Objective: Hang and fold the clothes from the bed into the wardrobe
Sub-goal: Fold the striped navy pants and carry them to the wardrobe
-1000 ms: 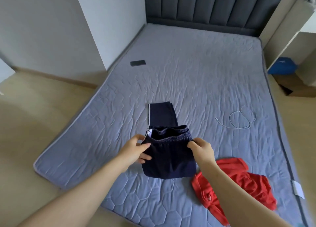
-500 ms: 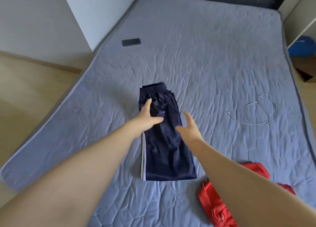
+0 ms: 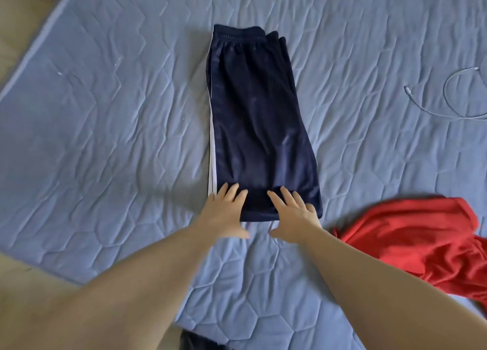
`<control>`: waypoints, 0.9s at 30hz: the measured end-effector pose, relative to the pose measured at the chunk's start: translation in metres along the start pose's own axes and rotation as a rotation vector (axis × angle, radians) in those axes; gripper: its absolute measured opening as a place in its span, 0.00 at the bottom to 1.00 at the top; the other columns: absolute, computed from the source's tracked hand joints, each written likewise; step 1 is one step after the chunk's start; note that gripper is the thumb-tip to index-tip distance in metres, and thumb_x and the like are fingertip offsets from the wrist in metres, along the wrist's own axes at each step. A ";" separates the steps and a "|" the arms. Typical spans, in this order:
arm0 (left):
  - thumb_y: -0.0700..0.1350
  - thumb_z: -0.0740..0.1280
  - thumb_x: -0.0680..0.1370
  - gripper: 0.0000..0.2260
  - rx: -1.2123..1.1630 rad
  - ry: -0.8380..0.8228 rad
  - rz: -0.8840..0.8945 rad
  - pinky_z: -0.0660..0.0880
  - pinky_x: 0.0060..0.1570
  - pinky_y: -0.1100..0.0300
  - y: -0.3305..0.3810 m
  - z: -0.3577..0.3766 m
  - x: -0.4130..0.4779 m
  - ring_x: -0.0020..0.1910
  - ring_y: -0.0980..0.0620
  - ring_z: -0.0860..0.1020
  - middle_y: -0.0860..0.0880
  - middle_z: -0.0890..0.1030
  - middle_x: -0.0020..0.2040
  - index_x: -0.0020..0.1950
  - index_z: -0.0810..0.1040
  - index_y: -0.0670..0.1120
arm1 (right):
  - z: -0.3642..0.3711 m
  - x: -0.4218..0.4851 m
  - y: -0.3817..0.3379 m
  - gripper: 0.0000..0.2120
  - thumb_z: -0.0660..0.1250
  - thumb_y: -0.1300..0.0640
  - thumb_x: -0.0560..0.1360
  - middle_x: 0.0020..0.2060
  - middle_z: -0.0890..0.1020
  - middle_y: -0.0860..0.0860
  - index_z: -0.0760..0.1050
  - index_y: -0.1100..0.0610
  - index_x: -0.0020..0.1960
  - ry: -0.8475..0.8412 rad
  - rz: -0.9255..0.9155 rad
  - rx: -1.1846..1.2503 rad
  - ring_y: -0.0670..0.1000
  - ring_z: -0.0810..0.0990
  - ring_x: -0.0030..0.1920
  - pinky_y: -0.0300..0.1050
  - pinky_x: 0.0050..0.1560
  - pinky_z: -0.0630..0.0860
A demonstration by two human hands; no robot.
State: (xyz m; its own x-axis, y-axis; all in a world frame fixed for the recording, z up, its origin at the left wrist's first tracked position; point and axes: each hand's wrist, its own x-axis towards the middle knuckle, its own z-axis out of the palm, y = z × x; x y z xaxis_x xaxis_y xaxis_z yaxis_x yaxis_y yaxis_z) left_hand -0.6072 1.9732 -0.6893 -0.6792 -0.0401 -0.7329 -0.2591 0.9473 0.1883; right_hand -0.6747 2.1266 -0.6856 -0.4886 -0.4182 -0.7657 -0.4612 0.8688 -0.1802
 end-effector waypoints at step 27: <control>0.38 0.58 0.76 0.07 -0.045 -0.815 -0.025 0.68 0.33 0.63 0.017 0.093 -0.169 0.44 0.45 0.79 0.43 0.78 0.43 0.47 0.75 0.44 | 0.124 -0.172 -0.013 0.19 0.56 0.64 0.77 0.66 0.72 0.56 0.70 0.57 0.67 -0.639 -0.084 0.026 0.57 0.72 0.64 0.42 0.52 0.67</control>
State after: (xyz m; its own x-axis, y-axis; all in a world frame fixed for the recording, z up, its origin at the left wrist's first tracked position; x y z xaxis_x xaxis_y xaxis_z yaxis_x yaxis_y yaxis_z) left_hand -0.4326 2.0254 -0.6235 0.0350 0.1994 -0.9793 -0.3066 0.9348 0.1794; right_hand -0.4930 2.2201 -0.6284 0.0899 -0.2518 -0.9636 -0.4570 0.8492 -0.2645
